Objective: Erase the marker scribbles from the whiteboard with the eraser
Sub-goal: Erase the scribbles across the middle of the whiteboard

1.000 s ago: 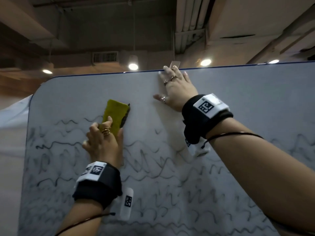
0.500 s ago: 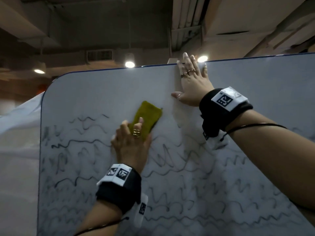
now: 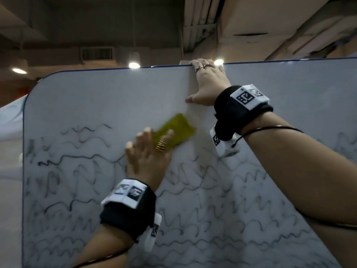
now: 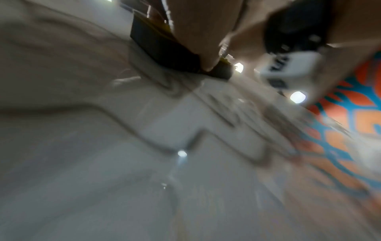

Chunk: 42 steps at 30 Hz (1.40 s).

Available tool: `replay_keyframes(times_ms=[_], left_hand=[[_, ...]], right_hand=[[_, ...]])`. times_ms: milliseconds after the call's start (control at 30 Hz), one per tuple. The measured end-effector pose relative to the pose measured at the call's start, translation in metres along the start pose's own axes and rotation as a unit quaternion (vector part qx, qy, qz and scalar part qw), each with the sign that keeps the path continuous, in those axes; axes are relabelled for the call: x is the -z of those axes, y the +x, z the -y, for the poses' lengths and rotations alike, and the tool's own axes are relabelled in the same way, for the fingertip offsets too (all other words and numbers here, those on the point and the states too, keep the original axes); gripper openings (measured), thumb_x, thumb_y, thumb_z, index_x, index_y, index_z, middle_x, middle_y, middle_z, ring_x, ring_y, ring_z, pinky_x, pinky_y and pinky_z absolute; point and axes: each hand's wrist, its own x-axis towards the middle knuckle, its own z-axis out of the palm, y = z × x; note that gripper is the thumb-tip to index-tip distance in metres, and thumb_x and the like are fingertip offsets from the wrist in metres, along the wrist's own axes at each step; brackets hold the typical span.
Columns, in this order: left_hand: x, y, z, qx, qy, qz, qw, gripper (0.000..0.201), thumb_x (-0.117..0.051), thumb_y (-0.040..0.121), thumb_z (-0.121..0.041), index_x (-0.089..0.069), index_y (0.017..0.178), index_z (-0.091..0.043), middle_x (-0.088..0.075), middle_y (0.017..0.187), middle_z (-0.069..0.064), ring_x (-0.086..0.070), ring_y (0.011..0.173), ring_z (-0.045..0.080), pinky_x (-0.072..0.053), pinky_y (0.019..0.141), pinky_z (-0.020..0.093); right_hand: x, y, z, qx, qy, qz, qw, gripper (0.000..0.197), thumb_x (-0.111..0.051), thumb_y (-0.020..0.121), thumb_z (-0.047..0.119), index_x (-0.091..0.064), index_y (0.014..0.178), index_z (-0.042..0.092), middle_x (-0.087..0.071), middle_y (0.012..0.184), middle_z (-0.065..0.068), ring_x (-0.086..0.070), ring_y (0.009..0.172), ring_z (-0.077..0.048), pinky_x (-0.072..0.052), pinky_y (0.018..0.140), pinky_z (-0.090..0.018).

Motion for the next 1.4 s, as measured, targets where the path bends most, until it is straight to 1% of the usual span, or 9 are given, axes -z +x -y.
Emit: replay_keyframes(times_ms=[133,300,533,733,900,1067,1233,1333,1400], left_hand=[[0.008,0.010,0.008,0.154,-0.057,0.019,0.986,0.039,-0.055,0.082,-0.041,-0.043,0.118,-0.032,-0.050,0.115,0.023,-0.048,0.100,0.038,-0.036,0.088,0.058],[0.001,-0.014,-0.021,-0.051,-0.033,0.028,0.998,0.044,-0.045,0.081,-0.046,-0.044,0.123,-0.034,-0.056,0.115,0.015,-0.049,0.099,0.028,-0.029,0.085,0.042],[0.014,0.003,0.055,0.215,-0.054,0.058,0.973,0.046,-0.033,0.083,-0.053,-0.039,0.121,-0.029,-0.042,0.119,0.023,-0.040,0.109,0.036,-0.027,0.091,0.059],[0.016,-0.005,0.073,0.165,-0.035,0.095,0.981,0.049,-0.037,0.087,-0.052,-0.038,0.129,-0.028,-0.040,0.124,0.023,-0.035,0.114,0.033,-0.018,0.098,0.056],[0.022,-0.003,0.103,0.314,-0.037,0.106,0.943,0.050,-0.040,0.093,-0.047,-0.039,0.136,-0.023,-0.033,0.131,0.020,-0.031,0.123,0.034,-0.013,0.104,0.051],[0.019,-0.016,0.110,0.164,-0.034,0.114,0.979,0.049,-0.035,0.086,-0.053,-0.041,0.126,-0.027,-0.042,0.119,0.023,-0.046,0.108,0.040,-0.025,0.094,0.059],[0.023,-0.006,0.144,0.317,-0.044,0.081,0.944,0.046,-0.044,0.094,-0.044,-0.044,0.132,-0.019,-0.035,0.129,0.022,-0.035,0.121,0.037,-0.014,0.103,0.051],[0.021,-0.016,0.136,0.196,-0.038,0.101,0.975,0.051,-0.038,0.090,-0.049,-0.044,0.133,-0.021,-0.036,0.125,0.020,-0.038,0.116,0.037,-0.016,0.099,0.050],[0.018,-0.014,0.151,0.186,-0.007,0.101,0.977,0.050,-0.037,0.091,-0.050,-0.042,0.134,-0.025,-0.036,0.125,0.018,-0.038,0.118,0.035,-0.016,0.100,0.052]], right_hand=[[-0.003,0.000,-0.003,0.002,-0.012,-0.006,1.000,0.095,-0.069,0.075,0.046,-0.016,0.148,0.015,-0.019,0.154,-0.002,-0.010,0.143,-0.020,-0.007,0.117,-0.045],[-0.001,0.000,-0.002,-0.010,-0.010,-0.012,1.000,0.091,-0.069,0.074,0.044,-0.019,0.146,0.019,-0.022,0.152,0.000,-0.011,0.143,-0.016,-0.006,0.116,-0.045],[-0.004,0.006,0.002,-0.028,0.046,-0.001,0.999,0.086,-0.068,0.067,0.031,-0.024,0.140,0.023,-0.028,0.140,-0.001,-0.013,0.137,-0.018,-0.010,0.114,-0.047],[-0.011,0.004,0.046,-0.003,0.027,0.050,0.998,0.087,-0.057,0.082,0.043,-0.005,0.150,0.025,0.002,0.156,-0.002,0.013,0.143,-0.022,0.011,0.110,-0.053],[-0.028,0.014,0.078,0.005,0.039,0.043,0.998,0.093,-0.047,0.088,0.060,0.005,0.150,0.014,0.009,0.158,-0.002,0.020,0.143,-0.019,0.012,0.110,-0.053],[-0.034,0.022,0.090,-0.006,0.032,0.005,0.999,0.101,-0.050,0.082,0.065,0.002,0.150,0.012,-0.006,0.155,-0.002,0.006,0.144,-0.021,0.006,0.111,-0.055],[-0.036,0.022,0.097,0.000,0.008,-0.027,1.000,0.086,-0.053,0.081,0.062,-0.003,0.147,0.041,-0.018,0.149,-0.006,-0.007,0.140,-0.025,-0.002,0.108,-0.057],[-0.035,0.024,0.102,-0.012,-0.004,-0.017,1.000,0.079,-0.053,0.081,0.059,-0.010,0.146,0.044,-0.017,0.150,-0.008,-0.005,0.141,-0.027,-0.004,0.108,-0.058],[-0.034,0.024,0.101,-0.017,-0.002,-0.013,1.000,0.078,-0.054,0.081,0.059,-0.012,0.145,0.044,-0.017,0.150,-0.008,-0.005,0.141,-0.026,-0.004,0.108,-0.058]])
